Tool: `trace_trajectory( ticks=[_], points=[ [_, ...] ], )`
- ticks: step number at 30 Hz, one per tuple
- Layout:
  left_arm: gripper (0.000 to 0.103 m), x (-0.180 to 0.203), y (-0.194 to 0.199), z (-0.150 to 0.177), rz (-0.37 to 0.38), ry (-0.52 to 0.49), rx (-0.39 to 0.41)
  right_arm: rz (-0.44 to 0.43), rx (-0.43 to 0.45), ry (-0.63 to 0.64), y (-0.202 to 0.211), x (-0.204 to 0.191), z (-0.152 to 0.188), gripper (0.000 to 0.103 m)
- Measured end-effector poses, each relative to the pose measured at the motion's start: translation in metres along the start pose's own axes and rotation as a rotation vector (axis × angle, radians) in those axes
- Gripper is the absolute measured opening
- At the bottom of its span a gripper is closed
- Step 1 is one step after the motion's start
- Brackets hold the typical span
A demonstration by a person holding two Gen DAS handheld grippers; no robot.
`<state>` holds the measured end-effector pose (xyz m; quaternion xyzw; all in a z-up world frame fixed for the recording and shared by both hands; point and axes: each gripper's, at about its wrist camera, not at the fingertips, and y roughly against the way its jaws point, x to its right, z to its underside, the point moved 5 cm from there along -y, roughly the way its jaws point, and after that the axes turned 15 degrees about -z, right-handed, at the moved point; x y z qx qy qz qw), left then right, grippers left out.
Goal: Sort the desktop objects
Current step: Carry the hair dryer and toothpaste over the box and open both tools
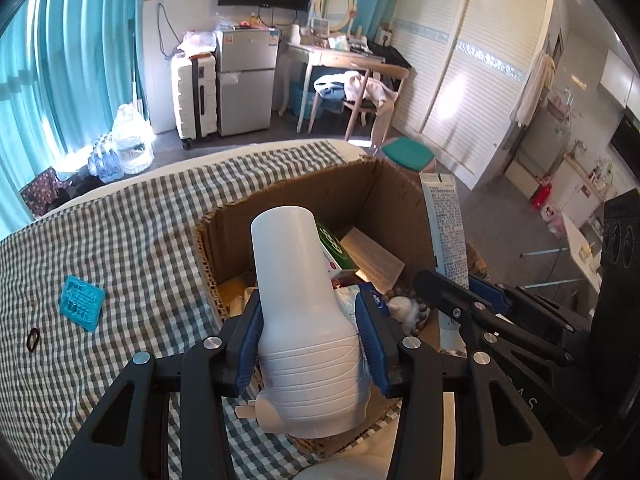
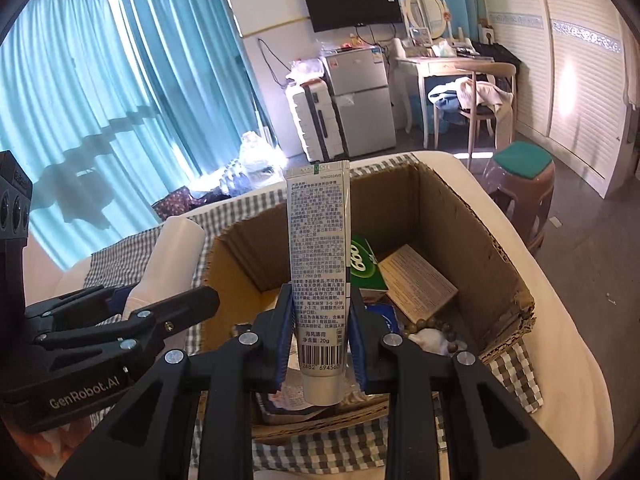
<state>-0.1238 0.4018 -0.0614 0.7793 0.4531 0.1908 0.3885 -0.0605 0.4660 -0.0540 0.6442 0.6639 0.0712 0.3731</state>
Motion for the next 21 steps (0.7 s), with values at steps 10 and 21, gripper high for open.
trace_trajectory(
  ticks=[10,21],
  points=[
    [0.09,-0.025,0.012,-0.005,-0.053,-0.01,0.043,0.03,-0.017,-0.049,-0.008,0.013,-0.005,0.049],
    [0.093,-0.122,0.061,0.046,-0.227,0.112,0.047,-0.037,0.041,0.066,0.023,-0.072,-0.002,0.057]
  ],
)
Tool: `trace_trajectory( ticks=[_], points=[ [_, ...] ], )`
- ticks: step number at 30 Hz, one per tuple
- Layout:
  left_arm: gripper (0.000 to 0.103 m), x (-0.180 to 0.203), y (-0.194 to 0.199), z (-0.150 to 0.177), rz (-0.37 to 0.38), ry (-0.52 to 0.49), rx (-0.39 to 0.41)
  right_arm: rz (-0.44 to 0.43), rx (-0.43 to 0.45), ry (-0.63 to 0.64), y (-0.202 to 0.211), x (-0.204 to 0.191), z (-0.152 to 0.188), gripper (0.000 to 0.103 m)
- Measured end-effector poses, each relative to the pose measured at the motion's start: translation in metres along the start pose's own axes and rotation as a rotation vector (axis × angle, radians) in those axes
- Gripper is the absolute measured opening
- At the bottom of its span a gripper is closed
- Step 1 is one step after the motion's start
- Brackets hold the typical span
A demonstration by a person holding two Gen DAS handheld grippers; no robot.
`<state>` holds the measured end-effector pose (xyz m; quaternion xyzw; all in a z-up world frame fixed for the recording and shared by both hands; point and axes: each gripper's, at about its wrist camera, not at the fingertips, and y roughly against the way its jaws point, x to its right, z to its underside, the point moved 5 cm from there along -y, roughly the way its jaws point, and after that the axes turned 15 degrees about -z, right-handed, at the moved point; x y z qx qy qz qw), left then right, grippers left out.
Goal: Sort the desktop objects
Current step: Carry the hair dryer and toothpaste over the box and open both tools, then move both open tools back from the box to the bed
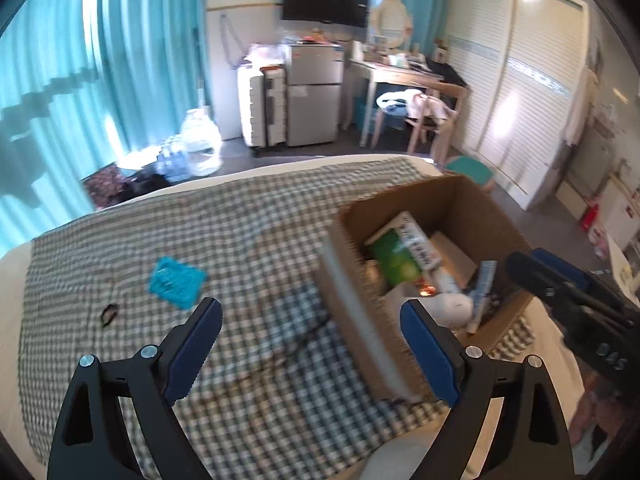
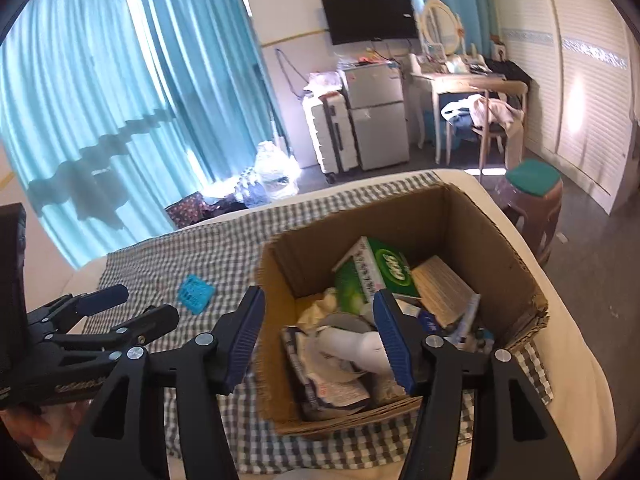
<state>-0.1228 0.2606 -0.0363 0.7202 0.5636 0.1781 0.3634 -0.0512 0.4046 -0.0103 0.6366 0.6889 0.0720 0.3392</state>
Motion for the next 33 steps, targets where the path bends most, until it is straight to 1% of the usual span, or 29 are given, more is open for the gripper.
trace_trajectory(
  ticks=[1,3,4,5,8,10,11,12,15,16,17,18,21,25,28,33],
  points=[
    [0.093,-0.015,0.005,0.003,-0.032,0.02,0.002,-0.011,0.002,0.013,0.001,-0.011,0.001,0.059],
    [0.095,-0.038,0.014,0.009,-0.067,0.049,0.016,-0.031,0.001,0.038,0.001,-0.032,0.003,0.066],
    [0.101,-0.051,0.02,0.013,-0.083,0.059,0.025,-0.045,0.001,0.052,0.001,-0.046,0.005,0.067],
    [0.103,-0.064,0.026,0.017,-0.103,0.074,0.037,-0.055,0.001,0.062,0.0,-0.054,0.007,0.068],
    [0.103,-0.097,0.035,0.022,-0.144,0.106,0.048,-0.102,-0.009,0.119,-0.003,-0.091,0.016,0.068],
    [0.103,-0.121,0.039,0.029,-0.165,0.137,0.046,-0.124,-0.011,0.167,-0.004,-0.113,0.02,0.071],
    [0.103,-0.137,0.041,0.033,-0.182,0.159,0.047,-0.128,-0.007,0.188,-0.005,-0.122,0.021,0.077],
    [0.103,-0.147,0.041,0.037,-0.198,0.173,0.045,-0.133,-0.001,0.207,-0.005,-0.13,0.023,0.08],
    [0.103,-0.183,0.036,0.053,-0.271,0.216,0.025,-0.169,0.005,0.249,-0.012,-0.155,0.027,0.08],
    [0.103,-0.191,0.032,0.059,-0.282,0.223,0.011,-0.178,-0.001,0.256,-0.017,-0.162,0.029,0.08],
    [0.103,-0.199,0.028,0.066,-0.287,0.229,-0.006,-0.183,-0.001,0.26,-0.02,-0.166,0.031,0.082],
    [0.103,-0.207,0.023,0.075,-0.295,0.239,-0.023,-0.193,0.001,0.268,-0.025,-0.172,0.034,0.087],
    [0.103,-0.226,0.008,0.096,-0.322,0.275,-0.071,-0.211,-0.012,0.28,-0.041,-0.182,0.043,0.089],
    [0.103,-0.241,-0.012,0.117,-0.334,0.302,-0.125,-0.219,-0.069,0.288,-0.071,-0.191,0.062,0.09],
    [0.103,-0.248,-0.027,0.125,-0.337,0.323,-0.153,-0.228,-0.102,0.307,-0.091,-0.196,0.074,0.09],
    [0.103,-0.255,-0.056,0.129,-0.334,0.323,-0.189,-0.205,-0.171,0.354,-0.13,-0.197,0.085,0.09]
  ],
)
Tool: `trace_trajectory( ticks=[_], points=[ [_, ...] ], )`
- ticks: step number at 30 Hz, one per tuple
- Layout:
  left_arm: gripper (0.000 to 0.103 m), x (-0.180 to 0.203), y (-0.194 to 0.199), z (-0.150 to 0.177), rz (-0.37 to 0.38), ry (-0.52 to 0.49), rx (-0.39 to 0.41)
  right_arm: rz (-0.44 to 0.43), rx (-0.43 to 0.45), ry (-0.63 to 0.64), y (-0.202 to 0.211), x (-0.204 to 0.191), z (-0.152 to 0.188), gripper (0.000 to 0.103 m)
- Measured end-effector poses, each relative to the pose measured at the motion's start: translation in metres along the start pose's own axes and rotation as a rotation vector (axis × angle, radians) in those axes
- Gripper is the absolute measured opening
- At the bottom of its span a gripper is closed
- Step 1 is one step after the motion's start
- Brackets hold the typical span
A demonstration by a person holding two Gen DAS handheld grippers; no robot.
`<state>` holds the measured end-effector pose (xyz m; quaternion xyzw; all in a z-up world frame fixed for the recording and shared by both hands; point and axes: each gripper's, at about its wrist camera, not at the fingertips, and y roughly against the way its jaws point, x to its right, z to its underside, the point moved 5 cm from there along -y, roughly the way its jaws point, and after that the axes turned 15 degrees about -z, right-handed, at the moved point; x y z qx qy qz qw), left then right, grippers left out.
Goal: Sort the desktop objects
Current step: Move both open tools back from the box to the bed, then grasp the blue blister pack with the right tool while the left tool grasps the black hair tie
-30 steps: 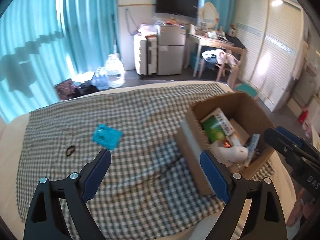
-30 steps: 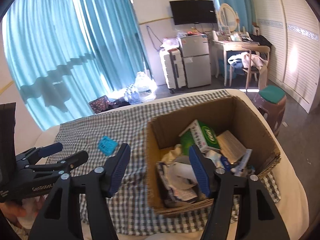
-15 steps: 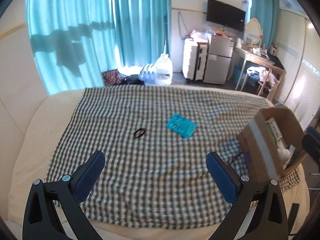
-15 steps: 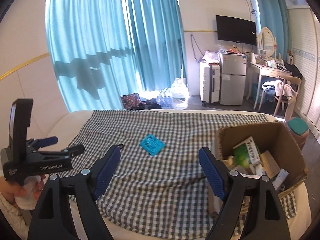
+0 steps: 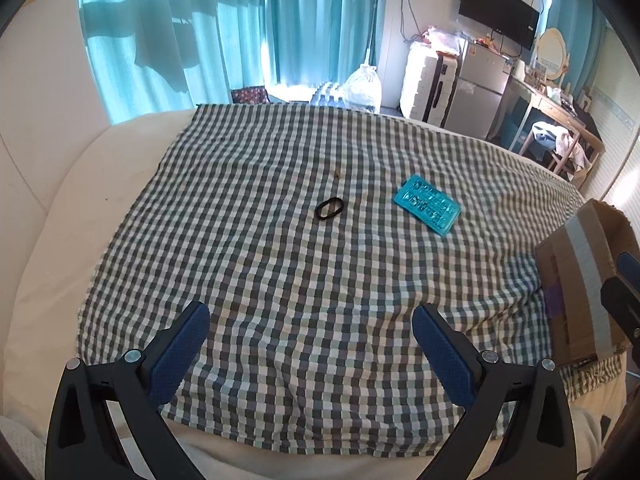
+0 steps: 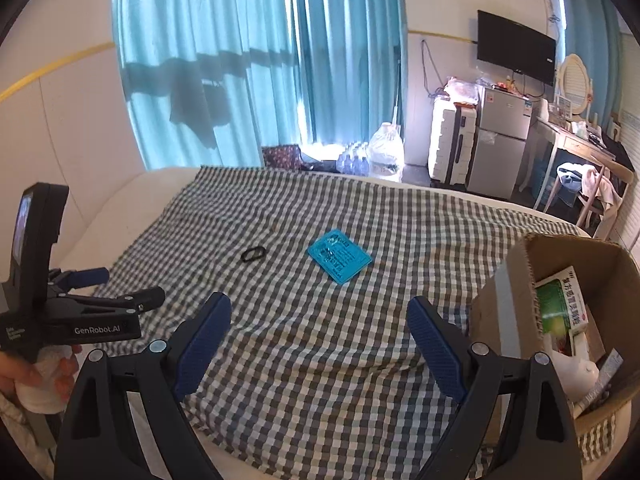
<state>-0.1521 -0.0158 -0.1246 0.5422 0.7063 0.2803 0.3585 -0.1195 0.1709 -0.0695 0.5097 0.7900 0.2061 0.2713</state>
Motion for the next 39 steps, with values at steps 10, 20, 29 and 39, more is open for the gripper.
trace_trajectory(
  ticks=[10,20,29,39],
  points=[
    [0.103,0.035,-0.08,-0.028,0.004,-0.038,-0.032,0.037,-0.106,-0.007,-0.099,0.04,-0.01,0.09],
    [0.103,0.066,-0.177,-0.061,-0.03,-0.089,-0.052,0.063,-0.246,0.056,-0.219,0.087,-0.012,0.09],
    [0.095,0.086,-0.224,-0.062,0.003,-0.17,-0.097,0.067,-0.342,0.098,-0.275,0.106,-0.009,0.09],
    [0.066,0.083,-0.211,-0.071,0.07,-0.235,-0.111,0.115,-0.349,0.142,-0.283,0.104,-0.018,0.09]
  ],
)
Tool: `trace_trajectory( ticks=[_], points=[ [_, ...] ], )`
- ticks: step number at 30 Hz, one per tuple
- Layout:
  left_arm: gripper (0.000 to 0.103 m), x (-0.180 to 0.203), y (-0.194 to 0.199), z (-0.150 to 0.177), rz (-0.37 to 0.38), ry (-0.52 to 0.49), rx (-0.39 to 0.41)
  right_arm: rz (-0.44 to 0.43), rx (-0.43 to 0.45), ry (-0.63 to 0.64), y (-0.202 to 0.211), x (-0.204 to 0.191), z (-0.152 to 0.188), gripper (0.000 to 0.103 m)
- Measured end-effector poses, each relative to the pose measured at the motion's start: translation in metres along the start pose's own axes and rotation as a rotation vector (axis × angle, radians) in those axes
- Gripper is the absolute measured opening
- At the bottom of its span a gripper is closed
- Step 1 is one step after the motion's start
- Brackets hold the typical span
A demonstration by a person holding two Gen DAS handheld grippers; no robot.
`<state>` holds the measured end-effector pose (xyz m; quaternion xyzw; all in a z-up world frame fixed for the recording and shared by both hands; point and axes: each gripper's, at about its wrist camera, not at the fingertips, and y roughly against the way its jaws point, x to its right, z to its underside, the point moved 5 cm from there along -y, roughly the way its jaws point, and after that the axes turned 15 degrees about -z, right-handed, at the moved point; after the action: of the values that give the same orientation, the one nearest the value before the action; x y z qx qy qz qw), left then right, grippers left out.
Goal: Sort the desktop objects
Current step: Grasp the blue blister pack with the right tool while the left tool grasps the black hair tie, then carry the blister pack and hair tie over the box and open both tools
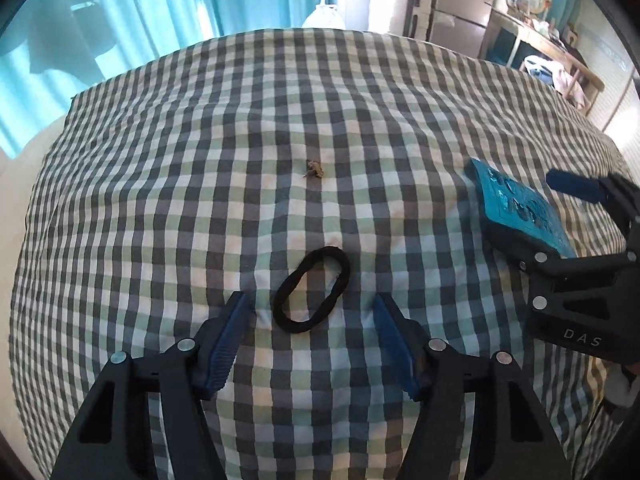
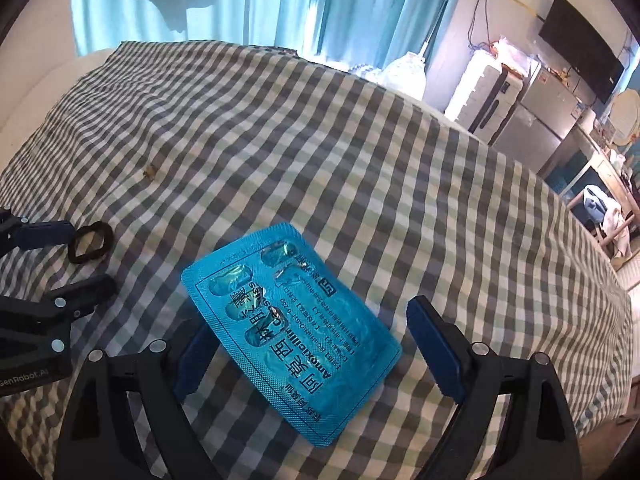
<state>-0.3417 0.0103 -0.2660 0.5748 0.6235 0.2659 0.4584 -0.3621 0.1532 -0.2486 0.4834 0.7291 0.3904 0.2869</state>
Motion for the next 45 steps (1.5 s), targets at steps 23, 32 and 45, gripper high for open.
trace_trajectory(
  ticks=[23,32,45],
  points=[
    [0.01,0.024,0.035,0.008,0.085,-0.02,0.0,-0.229,0.014,-0.254,0.035,0.01,0.036,0.064],
    [0.01,-0.001,0.091,0.051,0.129,0.03,0.024,-0.272,0.066,-0.293,0.088,-0.023,0.065,0.064],
    [0.01,-0.027,0.203,0.056,0.121,0.139,0.142,-0.288,0.198,-0.239,0.198,-0.073,0.059,0.064]
  ],
)
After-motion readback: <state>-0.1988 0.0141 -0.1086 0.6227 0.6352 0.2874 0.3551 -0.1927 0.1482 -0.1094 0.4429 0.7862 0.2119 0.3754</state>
